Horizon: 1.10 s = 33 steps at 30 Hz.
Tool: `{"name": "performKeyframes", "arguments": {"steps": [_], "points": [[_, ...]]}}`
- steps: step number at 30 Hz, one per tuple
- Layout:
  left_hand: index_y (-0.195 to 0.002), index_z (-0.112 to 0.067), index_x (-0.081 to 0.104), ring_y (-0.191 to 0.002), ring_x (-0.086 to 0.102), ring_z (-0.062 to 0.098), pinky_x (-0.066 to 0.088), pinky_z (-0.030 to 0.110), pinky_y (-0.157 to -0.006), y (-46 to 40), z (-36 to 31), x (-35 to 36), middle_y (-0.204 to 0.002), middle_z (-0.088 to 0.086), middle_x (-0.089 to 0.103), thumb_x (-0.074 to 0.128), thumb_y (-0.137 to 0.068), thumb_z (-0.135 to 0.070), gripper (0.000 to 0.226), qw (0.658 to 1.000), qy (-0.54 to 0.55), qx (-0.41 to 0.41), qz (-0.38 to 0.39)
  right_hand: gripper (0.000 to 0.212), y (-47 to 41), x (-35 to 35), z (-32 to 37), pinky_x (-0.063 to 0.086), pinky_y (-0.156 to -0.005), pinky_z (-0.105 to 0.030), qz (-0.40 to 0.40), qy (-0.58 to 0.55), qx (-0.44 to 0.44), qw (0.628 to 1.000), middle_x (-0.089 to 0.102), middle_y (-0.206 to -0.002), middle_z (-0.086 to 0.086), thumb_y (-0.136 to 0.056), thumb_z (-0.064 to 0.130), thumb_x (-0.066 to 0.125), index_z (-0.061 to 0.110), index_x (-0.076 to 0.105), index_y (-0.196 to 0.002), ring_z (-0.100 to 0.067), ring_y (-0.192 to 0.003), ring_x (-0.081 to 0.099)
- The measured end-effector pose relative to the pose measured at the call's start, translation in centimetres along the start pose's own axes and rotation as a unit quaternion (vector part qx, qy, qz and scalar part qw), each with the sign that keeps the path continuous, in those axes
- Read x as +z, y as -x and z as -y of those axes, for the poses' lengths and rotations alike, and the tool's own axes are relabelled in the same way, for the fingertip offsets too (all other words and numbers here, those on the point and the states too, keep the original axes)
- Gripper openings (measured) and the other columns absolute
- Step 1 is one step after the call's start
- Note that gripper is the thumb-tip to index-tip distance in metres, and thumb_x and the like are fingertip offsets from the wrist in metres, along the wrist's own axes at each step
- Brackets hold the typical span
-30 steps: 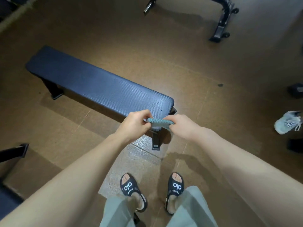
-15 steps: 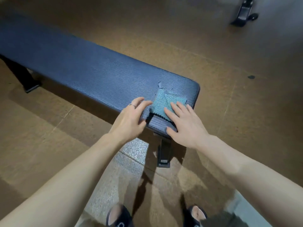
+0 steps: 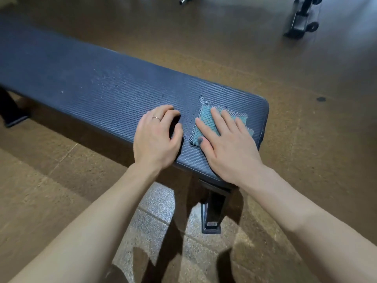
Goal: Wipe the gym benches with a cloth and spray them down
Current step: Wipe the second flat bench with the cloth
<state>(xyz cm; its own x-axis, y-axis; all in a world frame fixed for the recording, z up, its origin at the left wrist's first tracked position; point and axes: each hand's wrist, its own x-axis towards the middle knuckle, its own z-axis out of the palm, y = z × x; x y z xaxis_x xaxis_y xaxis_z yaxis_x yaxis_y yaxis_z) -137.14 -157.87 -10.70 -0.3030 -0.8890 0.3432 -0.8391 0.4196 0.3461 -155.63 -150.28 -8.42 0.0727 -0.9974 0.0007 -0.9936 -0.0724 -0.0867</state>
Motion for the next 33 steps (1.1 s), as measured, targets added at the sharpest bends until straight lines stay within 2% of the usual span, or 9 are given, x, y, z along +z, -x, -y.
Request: {"name": "performKeyframes", "arguments": {"steps": [4, 8, 13, 16, 20, 23, 25, 29, 33], "points": [[-0.125, -0.020, 0.066, -0.128, 0.054, 0.017, 0.038, 0.038, -0.113, 0.2, 0.2, 0.1, -0.138, -0.005, 0.060, 0.047, -0.099, -0.036, 0.035, 1.000, -0.013, 0.010, 0.003, 0.056, -0.8, 0.0, -0.1, 0.007, -0.126, -0.047, 0.016, -0.020, 0.013, 1.000, 0.009, -0.170, -0.007, -0.105, 0.048, 0.015, 0.039, 0.017, -0.160, -0.029, -0.156, 0.007], [-0.126, -0.019, 0.066, -0.131, 0.052, 0.017, 0.035, 0.037, -0.115, 0.3, 0.3, 0.1, -0.139, -0.004, 0.060, 0.046, -0.099, -0.036, 0.037, 1.000, -0.015, 0.011, -0.001, 0.055, -5.0, -0.2, -3.2, 0.000, -0.126, -0.045, 0.058, -0.034, 0.006, 0.998, -0.001, -0.170, -0.004, -0.105, 0.048, 0.014, 0.045, 0.010, -0.159, -0.025, -0.157, -0.002], [-0.126, -0.020, 0.066, -0.132, 0.051, 0.017, 0.034, 0.037, -0.117, 0.3, 0.1, -0.1, -0.140, -0.005, 0.059, 0.047, -0.097, -0.034, 0.037, 1.000, -0.015, 0.007, 0.004, 0.054, -9.2, -0.5, -5.1, 0.000, -0.126, -0.044, 0.072, -0.037, 0.036, 0.996, 0.000, -0.171, -0.003, -0.105, 0.045, 0.014, 0.043, 0.011, -0.159, -0.024, -0.157, -0.002], [-0.126, -0.021, 0.066, -0.131, 0.051, 0.018, 0.035, 0.038, -0.116, 0.4, 0.0, -0.1, -0.140, -0.005, 0.059, 0.046, -0.095, -0.034, 0.038, 1.000, -0.019, 0.006, 0.003, 0.056, -4.3, -0.3, -3.3, -0.001, -0.126, -0.046, 0.052, -0.056, 0.036, 0.996, -0.002, -0.170, -0.003, -0.104, 0.045, 0.014, 0.041, 0.010, -0.160, -0.026, -0.157, -0.004], [-0.125, -0.020, 0.066, -0.129, 0.053, 0.019, 0.037, 0.039, -0.115, 0.3, 0.1, 0.1, -0.140, -0.005, 0.059, 0.045, -0.094, -0.033, 0.040, 1.000, -0.021, 0.006, -0.003, 0.054, 5.3, -0.6, 0.3, -0.002, -0.127, -0.044, 0.046, -0.068, 0.020, 0.996, -0.007, -0.169, 0.006, -0.105, 0.046, 0.011, 0.046, 0.007, -0.159, -0.019, -0.156, -0.011], [-0.126, -0.021, 0.066, -0.130, 0.053, 0.020, 0.038, 0.044, -0.114, 0.4, 0.0, 0.1, -0.141, -0.005, 0.059, 0.045, -0.093, -0.034, 0.041, 1.000, -0.018, 0.003, -0.002, 0.053, 5.9, -0.4, -0.1, -0.001, -0.127, -0.044, 0.031, -0.068, 0.027, 0.997, 0.000, -0.170, 0.006, -0.105, 0.047, 0.016, 0.048, 0.013, -0.158, -0.018, -0.156, -0.006], [-0.126, -0.021, 0.066, -0.130, 0.052, 0.020, 0.038, 0.045, -0.115, 0.3, 0.0, 0.2, -0.141, -0.005, 0.059, 0.045, -0.093, -0.034, 0.042, 1.000, -0.012, 0.006, -0.005, 0.053, 2.9, -0.1, -2.4, -0.001, -0.127, -0.045, 0.023, -0.068, 0.042, 0.997, 0.001, -0.170, 0.005, -0.104, 0.048, 0.017, 0.049, 0.015, -0.157, -0.020, -0.157, -0.003], [-0.127, -0.021, 0.066, -0.130, 0.051, 0.018, 0.038, 0.044, -0.115, 0.7, 0.0, 0.1, -0.141, -0.006, 0.059, 0.045, -0.093, -0.033, 0.042, 1.000, -0.010, 0.005, -0.013, 0.053, -5.0, -0.5, -7.6, 0.002, -0.125, -0.049, 0.039, -0.076, 0.138, 0.987, 0.003, -0.171, -0.001, -0.104, 0.045, 0.017, 0.047, 0.016, -0.157, -0.024, -0.156, 0.000], [-0.127, -0.020, 0.066, -0.132, 0.051, 0.019, 0.037, 0.043, -0.116, 0.7, 0.0, 0.2, -0.142, -0.005, 0.059, 0.046, -0.094, -0.032, 0.041, 1.000, -0.012, 0.005, -0.008, 0.052, -2.0, 0.1, -5.1, 0.000, -0.125, -0.051, 0.002, -0.120, 0.164, 0.979, -0.001, -0.170, 0.001, -0.105, 0.043, 0.018, 0.045, 0.019, -0.158, -0.023, -0.156, -0.006]]}}
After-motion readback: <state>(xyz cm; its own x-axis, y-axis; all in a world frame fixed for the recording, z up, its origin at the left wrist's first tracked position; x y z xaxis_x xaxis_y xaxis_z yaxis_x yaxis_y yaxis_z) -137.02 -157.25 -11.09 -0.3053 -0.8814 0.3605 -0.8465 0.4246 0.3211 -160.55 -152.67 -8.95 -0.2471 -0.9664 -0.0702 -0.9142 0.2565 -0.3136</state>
